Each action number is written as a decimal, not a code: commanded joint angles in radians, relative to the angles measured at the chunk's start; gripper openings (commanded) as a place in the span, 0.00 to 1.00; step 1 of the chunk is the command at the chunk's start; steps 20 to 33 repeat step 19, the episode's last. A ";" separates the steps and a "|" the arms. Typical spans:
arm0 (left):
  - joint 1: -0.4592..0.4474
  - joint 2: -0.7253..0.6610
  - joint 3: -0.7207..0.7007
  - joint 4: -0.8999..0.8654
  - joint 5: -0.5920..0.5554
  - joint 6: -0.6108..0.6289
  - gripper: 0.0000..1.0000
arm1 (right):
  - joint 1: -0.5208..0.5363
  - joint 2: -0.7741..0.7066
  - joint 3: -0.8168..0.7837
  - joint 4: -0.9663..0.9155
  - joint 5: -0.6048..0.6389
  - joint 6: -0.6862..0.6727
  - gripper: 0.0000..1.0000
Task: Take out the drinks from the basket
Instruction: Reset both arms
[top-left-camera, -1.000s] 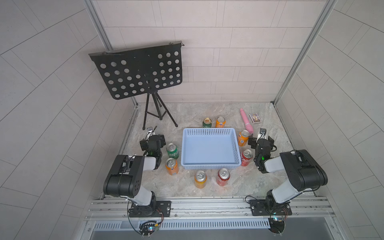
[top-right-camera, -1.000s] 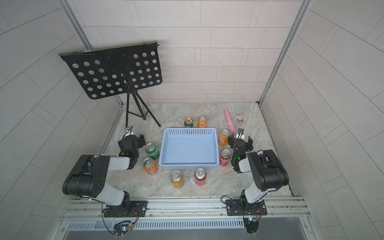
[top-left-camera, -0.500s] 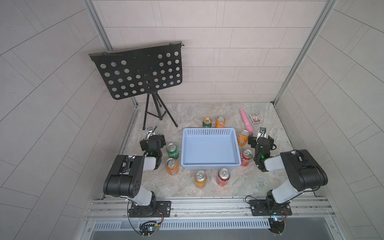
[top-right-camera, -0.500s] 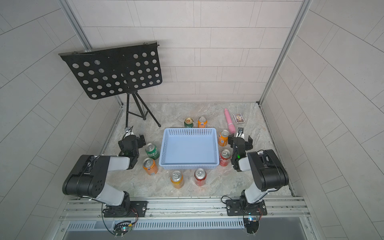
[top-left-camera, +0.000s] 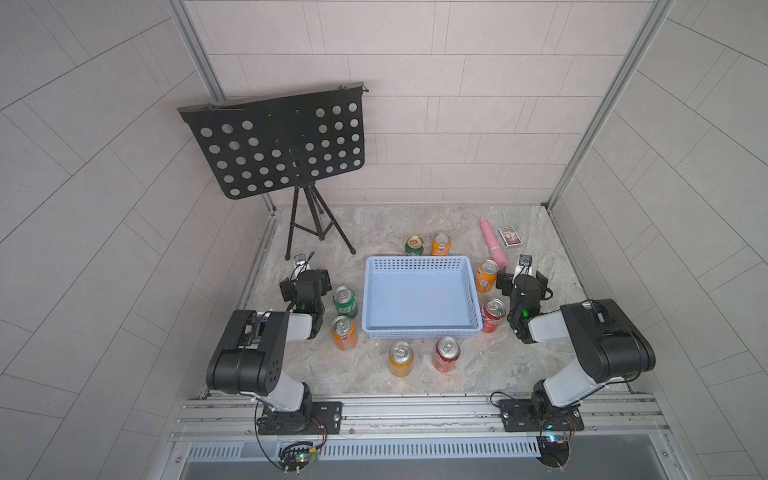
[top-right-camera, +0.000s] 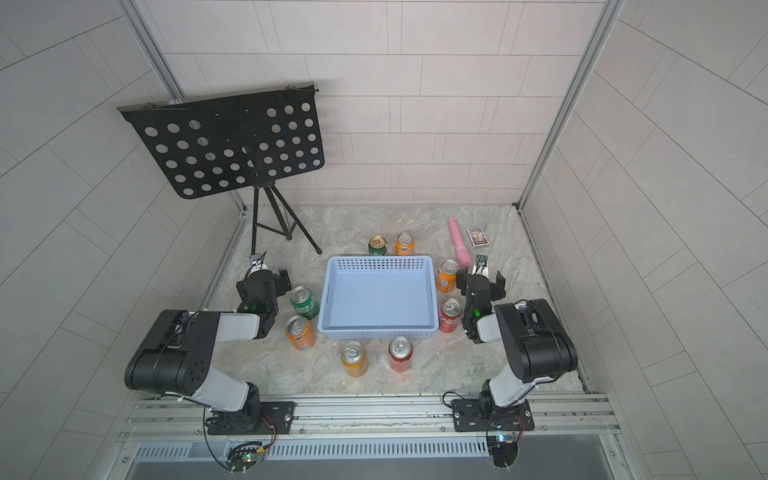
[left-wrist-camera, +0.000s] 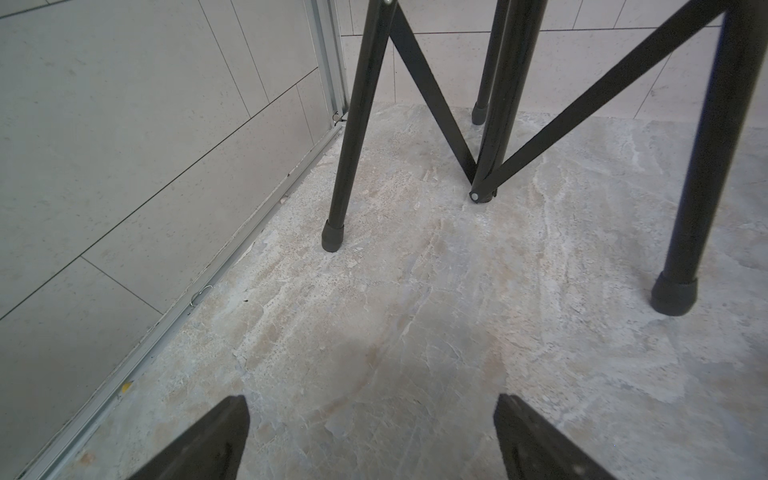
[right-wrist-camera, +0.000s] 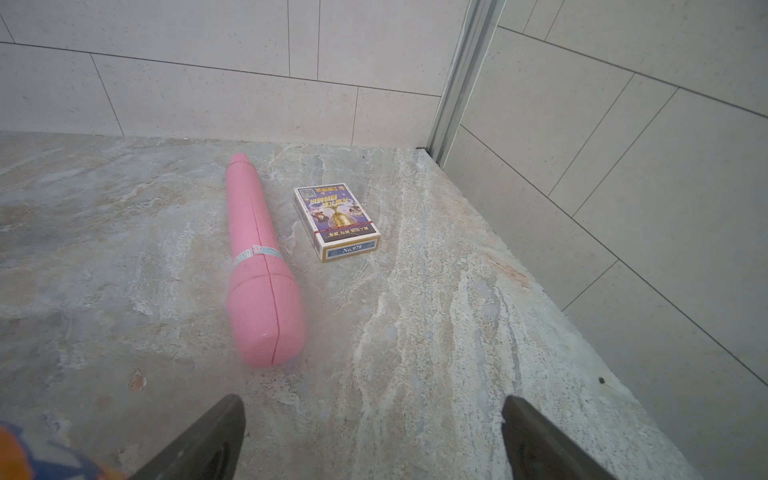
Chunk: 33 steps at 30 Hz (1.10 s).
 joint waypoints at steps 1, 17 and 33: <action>-0.004 -0.009 0.017 -0.011 -0.011 0.010 1.00 | -0.001 -0.012 0.005 -0.017 0.012 0.010 1.00; -0.004 -0.007 0.022 -0.017 -0.012 0.009 1.00 | -0.001 -0.012 0.005 -0.017 0.011 0.010 1.00; -0.005 -0.010 0.019 -0.013 -0.011 0.009 1.00 | -0.001 -0.012 0.005 -0.017 0.012 0.010 1.00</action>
